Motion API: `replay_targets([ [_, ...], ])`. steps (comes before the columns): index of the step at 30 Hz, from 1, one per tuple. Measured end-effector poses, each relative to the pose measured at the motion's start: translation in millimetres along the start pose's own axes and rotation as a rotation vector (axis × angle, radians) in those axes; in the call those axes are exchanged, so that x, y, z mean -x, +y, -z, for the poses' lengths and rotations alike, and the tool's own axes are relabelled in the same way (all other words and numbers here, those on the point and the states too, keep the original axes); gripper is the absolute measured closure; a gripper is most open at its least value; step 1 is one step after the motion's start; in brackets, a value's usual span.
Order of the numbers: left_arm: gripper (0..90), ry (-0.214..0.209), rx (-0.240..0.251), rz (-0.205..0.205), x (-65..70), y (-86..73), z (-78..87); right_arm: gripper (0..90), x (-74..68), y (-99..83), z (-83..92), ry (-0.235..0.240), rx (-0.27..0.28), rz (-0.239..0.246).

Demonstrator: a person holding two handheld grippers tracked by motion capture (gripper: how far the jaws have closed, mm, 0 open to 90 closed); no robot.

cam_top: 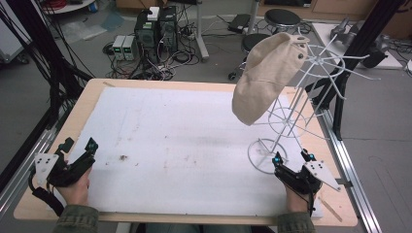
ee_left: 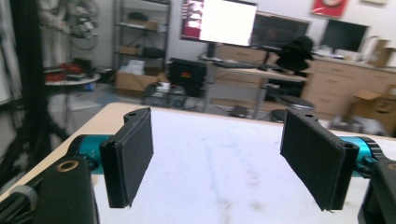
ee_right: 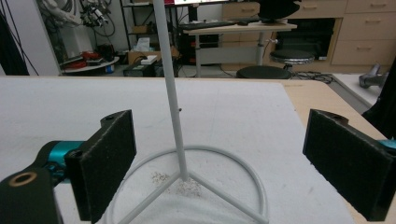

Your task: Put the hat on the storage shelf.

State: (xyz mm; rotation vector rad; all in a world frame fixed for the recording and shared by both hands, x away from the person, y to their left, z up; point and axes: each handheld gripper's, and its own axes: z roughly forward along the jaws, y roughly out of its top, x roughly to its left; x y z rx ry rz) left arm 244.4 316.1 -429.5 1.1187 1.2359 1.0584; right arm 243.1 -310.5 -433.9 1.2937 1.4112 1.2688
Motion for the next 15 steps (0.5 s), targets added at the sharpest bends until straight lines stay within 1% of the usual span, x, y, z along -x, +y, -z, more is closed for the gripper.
replay_targets([
  [1, 25.7, 0.009, -0.016, -0.008, -1.8, -0.6, 0.6, 8.6, 0.4, 0.0, 0.6, 0.001, -0.002, -0.003],
  [3, 25.7, 0.019, -0.020, -0.014, -3.2, -1.5, 1.8, 8.6, 1.7, -0.2, 1.3, -0.003, 0.001, -0.003],
  [5, 25.7, 0.017, -0.028, -0.015, -3.8, -3.5, 3.1, 8.6, 2.3, -0.2, 1.9, -0.007, 0.002, -0.009],
  [6, 25.8, 0.017, -0.038, -0.023, -3.7, -4.9, 3.0, 8.6, 2.4, -0.5, 1.8, -0.009, 0.004, -0.008],
  [9, 25.9, 0.017, -0.049, -0.030, -3.9, -6.7, 2.2, 8.6, 2.2, -1.3, 1.6, -0.007, -0.005, -0.005],
  [15, 26.1, 0.013, -0.054, -0.030, -4.2, -7.8, 4.5, 8.6, 1.5, -2.0, -0.9, -0.002, -0.012, -0.017],
])
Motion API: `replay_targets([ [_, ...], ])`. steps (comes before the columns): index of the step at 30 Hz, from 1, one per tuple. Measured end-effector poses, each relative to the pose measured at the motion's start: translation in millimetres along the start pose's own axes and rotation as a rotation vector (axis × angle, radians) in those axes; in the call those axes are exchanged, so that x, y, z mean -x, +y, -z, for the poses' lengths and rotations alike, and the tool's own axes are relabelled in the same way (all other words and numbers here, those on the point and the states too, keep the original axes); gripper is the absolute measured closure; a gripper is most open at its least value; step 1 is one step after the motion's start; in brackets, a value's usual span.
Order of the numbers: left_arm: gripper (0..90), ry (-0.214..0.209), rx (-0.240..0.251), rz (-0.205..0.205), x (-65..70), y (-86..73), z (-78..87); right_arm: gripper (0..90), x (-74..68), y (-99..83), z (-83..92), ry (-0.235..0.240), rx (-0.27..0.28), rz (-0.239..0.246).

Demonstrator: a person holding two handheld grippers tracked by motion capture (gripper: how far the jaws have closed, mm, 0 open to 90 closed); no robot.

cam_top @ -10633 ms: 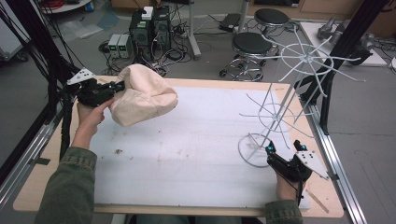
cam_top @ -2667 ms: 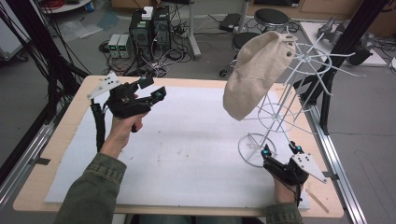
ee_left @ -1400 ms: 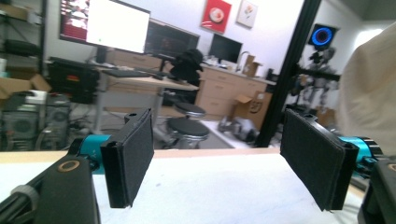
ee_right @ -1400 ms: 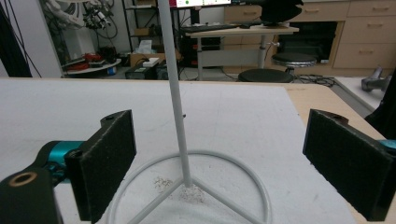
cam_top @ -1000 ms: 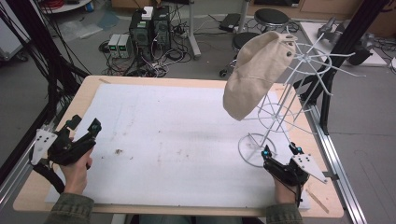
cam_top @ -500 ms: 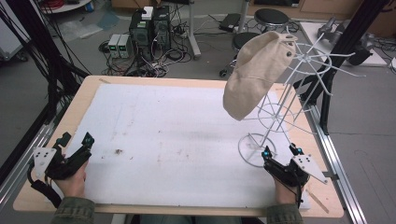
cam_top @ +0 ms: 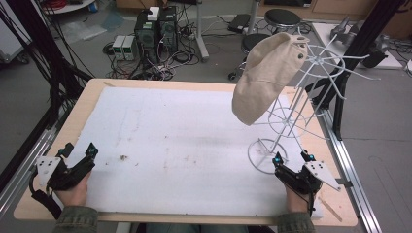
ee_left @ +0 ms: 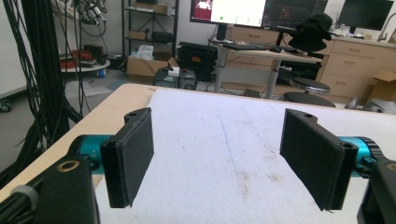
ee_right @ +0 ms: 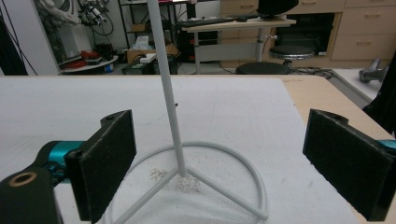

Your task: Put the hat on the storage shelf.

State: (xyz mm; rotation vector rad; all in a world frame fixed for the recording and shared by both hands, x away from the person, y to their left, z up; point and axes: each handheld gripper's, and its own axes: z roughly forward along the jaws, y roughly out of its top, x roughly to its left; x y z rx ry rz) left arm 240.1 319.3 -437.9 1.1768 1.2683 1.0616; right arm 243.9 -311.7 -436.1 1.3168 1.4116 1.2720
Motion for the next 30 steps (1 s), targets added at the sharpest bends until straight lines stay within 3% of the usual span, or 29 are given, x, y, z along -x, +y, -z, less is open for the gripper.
replay_targets([
  [16, 27.3, -0.019, -0.014, 0.025, -1.9, -2.7, 2.1, 8.6, -2.1, -0.3, -3.4, 0.015, -0.010, -0.010],
  [30, 27.3, -0.034, -0.026, 0.023, -1.6, -4.5, 1.5, 8.6, -1.9, -1.1, -6.5, 0.025, -0.022, -0.021],
])
